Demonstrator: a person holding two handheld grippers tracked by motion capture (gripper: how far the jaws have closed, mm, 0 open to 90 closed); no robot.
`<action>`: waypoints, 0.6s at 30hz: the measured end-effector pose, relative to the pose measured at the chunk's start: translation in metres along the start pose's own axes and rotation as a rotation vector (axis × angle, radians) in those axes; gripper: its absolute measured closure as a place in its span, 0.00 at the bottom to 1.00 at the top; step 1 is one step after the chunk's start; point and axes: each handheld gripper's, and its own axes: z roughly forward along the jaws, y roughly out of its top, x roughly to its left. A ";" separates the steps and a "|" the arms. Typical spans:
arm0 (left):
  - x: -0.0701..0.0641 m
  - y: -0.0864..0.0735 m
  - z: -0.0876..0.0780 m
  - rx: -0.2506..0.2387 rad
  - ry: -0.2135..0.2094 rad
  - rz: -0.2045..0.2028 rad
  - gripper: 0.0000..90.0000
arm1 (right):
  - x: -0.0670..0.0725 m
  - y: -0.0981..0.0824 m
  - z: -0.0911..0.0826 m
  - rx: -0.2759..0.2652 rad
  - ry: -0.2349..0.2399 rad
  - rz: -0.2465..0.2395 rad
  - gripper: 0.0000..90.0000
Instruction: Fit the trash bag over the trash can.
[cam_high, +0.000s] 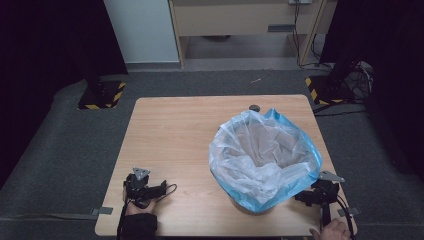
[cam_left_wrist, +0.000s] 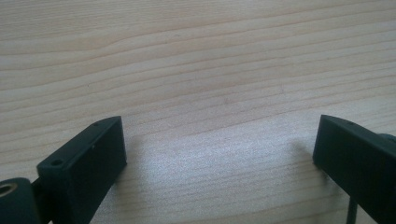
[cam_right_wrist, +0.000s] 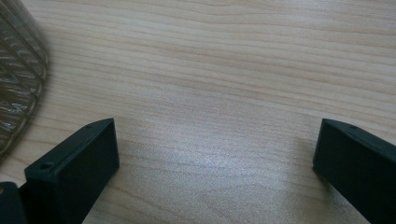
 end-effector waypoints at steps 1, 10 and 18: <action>0.000 0.000 0.000 0.000 0.000 0.000 0.02 | 0.000 0.000 0.000 0.000 0.000 0.000 0.00; 0.000 0.000 0.000 0.000 0.000 0.000 0.02 | 0.000 0.000 0.000 -0.002 0.002 0.001 0.01; 0.000 0.000 0.000 0.000 -0.001 0.000 0.02 | -0.001 0.000 0.000 -0.001 -0.001 0.002 0.00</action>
